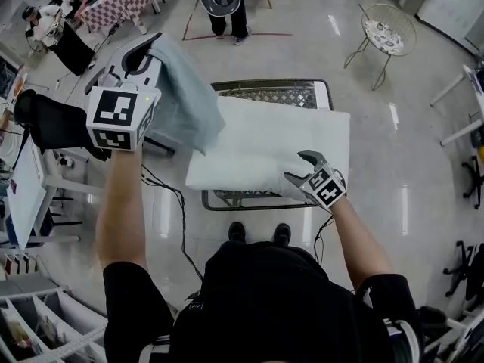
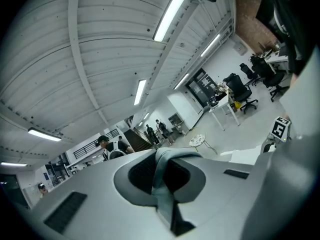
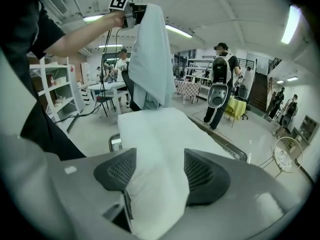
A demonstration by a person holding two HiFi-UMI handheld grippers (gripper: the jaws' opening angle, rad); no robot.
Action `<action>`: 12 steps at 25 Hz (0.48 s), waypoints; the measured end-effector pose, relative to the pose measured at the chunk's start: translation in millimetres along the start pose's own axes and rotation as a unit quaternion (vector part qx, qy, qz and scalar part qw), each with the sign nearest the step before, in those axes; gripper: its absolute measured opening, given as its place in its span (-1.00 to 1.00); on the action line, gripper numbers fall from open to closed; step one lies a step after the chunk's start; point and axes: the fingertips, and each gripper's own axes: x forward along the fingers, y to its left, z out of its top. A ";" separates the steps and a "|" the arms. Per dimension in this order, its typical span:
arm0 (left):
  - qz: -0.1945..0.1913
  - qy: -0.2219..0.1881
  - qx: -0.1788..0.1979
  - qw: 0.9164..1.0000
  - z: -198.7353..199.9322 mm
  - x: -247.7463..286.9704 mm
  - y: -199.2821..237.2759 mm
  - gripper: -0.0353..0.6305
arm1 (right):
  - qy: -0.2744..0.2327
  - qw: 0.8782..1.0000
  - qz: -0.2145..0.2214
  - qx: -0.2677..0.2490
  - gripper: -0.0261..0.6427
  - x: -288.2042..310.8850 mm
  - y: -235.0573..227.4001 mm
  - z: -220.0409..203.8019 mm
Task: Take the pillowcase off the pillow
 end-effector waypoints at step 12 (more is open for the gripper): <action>-0.074 -0.037 -0.056 0.995 77.4 39.9 -130.4 -0.86 | -0.079 0.989 0.051 0.112 -0.13 -65.9 2.3 -11.9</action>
